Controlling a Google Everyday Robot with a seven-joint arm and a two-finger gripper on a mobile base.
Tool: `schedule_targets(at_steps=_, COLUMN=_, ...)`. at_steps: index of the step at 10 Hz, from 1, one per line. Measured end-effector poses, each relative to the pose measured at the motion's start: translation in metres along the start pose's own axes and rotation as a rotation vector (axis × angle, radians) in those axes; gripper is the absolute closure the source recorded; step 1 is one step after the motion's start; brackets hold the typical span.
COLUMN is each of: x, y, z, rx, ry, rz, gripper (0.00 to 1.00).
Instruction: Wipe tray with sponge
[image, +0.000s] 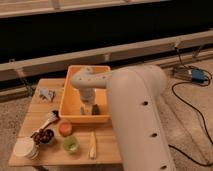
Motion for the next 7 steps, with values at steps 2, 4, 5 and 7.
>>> schedule_targets(at_steps=2, x=-0.034, y=-0.003, z=-0.006, rx=0.009, ry=-0.035, rz=-0.035, gripper=1.00)
schedule_targets(at_steps=4, x=-0.063, y=-0.007, z=-0.009, rx=0.015, ry=-0.060, rz=-0.065, gripper=1.00)
schedule_targets(at_steps=5, x=-0.071, y=-0.010, z=-0.008, rx=0.019, ry=-0.066, rz=-0.072, gripper=1.00)
schedule_targets(at_steps=7, x=-0.066, y=-0.027, z=-0.006, rx=0.030, ry=-0.058, rz=-0.046, gripper=1.00)
